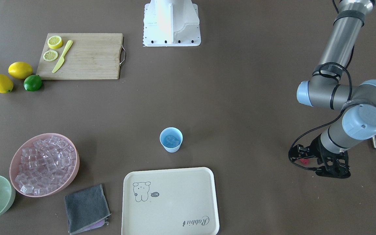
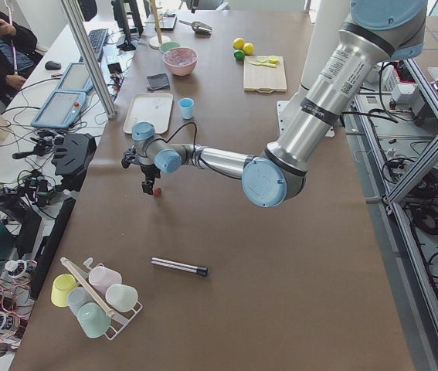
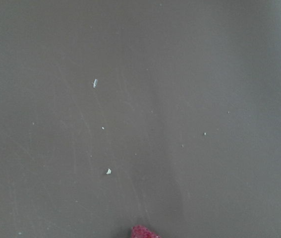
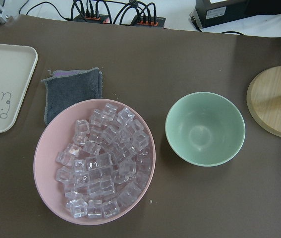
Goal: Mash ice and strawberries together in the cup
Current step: 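Lower the left gripper onto the strawberry and grasp it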
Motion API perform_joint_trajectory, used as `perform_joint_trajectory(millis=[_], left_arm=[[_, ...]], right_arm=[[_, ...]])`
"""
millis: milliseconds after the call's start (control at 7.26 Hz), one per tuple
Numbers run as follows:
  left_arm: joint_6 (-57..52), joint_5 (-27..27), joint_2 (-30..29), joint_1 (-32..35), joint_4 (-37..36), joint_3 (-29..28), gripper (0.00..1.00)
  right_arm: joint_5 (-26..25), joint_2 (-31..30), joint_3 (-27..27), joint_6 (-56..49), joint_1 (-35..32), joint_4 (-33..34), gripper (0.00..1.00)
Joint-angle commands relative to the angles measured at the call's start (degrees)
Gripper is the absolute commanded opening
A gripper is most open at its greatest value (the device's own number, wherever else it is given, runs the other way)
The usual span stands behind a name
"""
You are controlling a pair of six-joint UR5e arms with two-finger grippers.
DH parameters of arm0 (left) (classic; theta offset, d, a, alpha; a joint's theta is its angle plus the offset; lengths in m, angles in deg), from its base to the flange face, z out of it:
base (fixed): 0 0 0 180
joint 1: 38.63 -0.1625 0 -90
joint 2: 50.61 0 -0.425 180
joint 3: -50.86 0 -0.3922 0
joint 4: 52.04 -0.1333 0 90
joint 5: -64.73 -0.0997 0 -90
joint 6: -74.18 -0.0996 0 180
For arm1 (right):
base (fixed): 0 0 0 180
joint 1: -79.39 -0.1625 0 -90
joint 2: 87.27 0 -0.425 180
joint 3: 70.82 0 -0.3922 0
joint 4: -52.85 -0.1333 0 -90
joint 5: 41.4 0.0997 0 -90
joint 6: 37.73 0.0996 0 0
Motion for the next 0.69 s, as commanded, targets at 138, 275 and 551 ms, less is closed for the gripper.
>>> perform_joint_trajectory(millis=[138, 275, 551], left_arm=[[0.35, -0.07, -0.05, -0.17, 0.09, -0.98, 0.83], [0.35, -0.07, 0.04, -0.17, 0.09, -0.99, 0.78], [0.27, -0.07, 0.48, -0.17, 0.27, -0.90, 0.72]], right_arm=[[-0.33, -0.41, -0.04, -0.24, -0.09, -0.01, 1.00], [-0.33, -0.67, -0.31, -0.24, -0.18, -0.10, 1.00], [-1.03, -0.94, -0.40, -0.24, -0.18, -0.10, 1.00]])
